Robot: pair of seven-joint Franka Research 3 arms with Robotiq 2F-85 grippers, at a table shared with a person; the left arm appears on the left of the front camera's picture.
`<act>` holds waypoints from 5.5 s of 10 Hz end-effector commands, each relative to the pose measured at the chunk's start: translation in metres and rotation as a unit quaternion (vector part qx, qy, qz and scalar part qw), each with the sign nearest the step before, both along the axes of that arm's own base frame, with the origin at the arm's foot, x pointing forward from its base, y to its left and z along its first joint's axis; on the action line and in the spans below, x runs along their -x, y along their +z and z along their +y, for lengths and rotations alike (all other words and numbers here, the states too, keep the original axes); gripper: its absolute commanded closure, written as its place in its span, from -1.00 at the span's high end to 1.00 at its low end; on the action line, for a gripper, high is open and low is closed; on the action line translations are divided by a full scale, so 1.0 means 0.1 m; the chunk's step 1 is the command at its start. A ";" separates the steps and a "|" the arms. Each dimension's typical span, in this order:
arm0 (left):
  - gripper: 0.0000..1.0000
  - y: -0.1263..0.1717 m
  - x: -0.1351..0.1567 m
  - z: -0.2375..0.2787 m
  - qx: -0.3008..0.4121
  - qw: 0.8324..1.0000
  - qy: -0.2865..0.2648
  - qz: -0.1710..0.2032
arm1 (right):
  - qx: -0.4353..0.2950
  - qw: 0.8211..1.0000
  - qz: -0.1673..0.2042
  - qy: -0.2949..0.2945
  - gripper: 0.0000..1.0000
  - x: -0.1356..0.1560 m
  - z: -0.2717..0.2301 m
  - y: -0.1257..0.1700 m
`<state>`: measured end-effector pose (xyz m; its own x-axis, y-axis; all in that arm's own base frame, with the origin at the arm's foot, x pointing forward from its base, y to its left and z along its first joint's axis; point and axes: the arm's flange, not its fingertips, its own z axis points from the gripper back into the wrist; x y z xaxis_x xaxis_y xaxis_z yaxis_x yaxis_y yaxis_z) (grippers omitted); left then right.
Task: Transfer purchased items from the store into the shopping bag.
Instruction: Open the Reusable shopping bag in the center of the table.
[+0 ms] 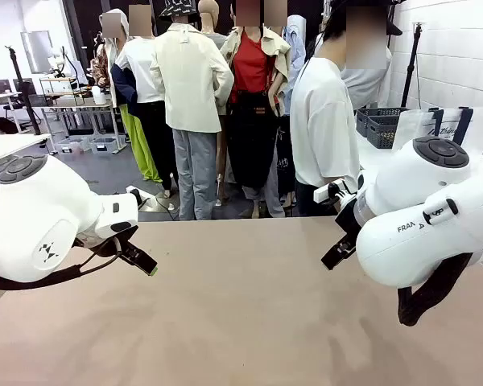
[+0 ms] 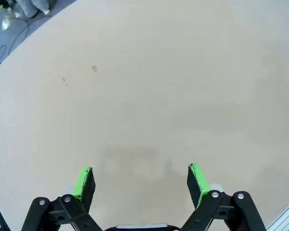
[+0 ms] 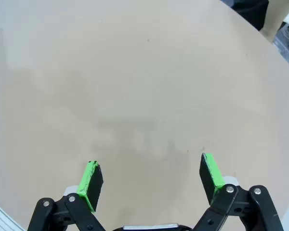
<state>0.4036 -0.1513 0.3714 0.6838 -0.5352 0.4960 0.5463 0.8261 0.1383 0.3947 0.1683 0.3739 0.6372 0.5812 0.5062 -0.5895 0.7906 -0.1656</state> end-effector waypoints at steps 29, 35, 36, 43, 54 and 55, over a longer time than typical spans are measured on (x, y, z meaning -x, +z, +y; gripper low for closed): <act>1.00 1.50 0.42 3.17 -0.026 0.897 0.412 -0.160 | 0.035 0.890 -0.132 -0.436 1.00 0.22 -3.96 1.37; 1.00 1.50 0.42 3.17 -0.026 0.897 0.412 -0.160 | 0.035 0.890 -0.132 -0.436 1.00 0.22 -3.96 1.37; 1.00 1.50 0.42 3.17 -0.026 0.897 0.412 -0.160 | 0.035 0.890 -0.132 -0.436 1.00 0.22 -3.96 1.37; 1.00 1.50 0.42 3.17 -0.026 0.897 0.412 -0.160 | 0.035 0.890 -0.132 -0.436 1.00 0.22 -3.96 1.37; 1.00 1.50 0.42 3.17 -0.026 0.897 0.412 -0.160 | 0.035 0.890 -0.132 -0.436 1.00 0.22 -3.96 1.37; 1.00 1.50 0.42 3.17 -0.026 0.897 0.412 -0.160 | 0.035 0.890 -0.132 -0.436 1.00 0.22 -3.96 1.37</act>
